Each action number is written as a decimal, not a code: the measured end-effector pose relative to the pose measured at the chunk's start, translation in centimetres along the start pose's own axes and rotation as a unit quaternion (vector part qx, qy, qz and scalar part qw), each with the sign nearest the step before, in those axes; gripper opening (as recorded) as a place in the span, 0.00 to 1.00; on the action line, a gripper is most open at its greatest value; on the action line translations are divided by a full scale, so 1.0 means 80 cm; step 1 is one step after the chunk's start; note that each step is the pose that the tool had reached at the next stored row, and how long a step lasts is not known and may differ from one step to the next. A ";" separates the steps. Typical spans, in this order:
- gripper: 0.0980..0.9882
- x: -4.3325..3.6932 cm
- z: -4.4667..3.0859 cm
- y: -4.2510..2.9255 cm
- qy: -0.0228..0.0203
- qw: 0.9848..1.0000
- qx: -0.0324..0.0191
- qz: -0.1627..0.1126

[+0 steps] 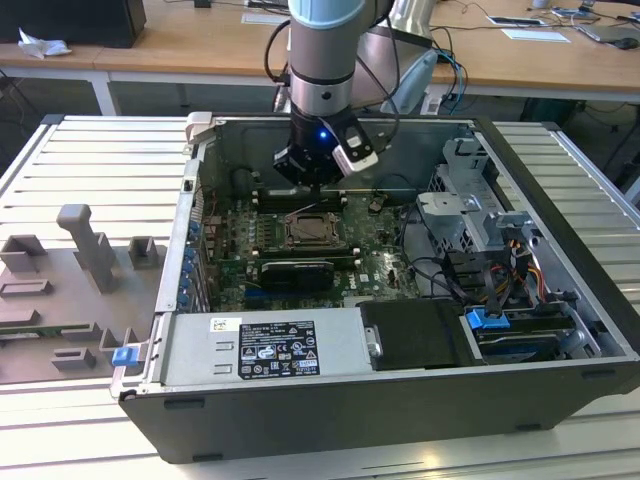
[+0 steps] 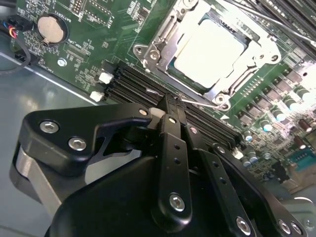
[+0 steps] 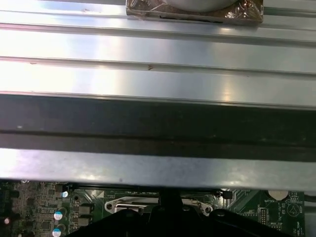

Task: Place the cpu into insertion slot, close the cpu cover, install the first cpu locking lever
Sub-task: 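Close the cpu cover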

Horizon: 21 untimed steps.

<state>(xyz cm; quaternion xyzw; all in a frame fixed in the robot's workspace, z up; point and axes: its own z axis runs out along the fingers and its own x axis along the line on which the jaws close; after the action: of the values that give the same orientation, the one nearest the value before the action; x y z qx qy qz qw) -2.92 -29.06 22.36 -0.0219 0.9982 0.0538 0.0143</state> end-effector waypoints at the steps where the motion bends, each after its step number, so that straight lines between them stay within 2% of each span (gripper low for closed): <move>1: 0.01 -0.001 0.0011 -0.0002 0.000 1.000 0.000 0.000; 17: 0.01 -0.009 0.0179 -0.0011 0.000 1.000 0.000 0.000; 19: 0.01 -0.011 0.0272 -0.0021 0.000 1.000 0.000 0.000; 20: 0.01 -0.011 0.0229 -0.0016 0.000 1.000 0.001 0.000; 21: 0.01 -0.011 0.0231 -0.0016 0.000 1.000 0.001 0.000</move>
<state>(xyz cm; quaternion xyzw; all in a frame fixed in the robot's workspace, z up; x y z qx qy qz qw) -1.97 -28.95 20.54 -0.0220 0.9983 0.0525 0.0149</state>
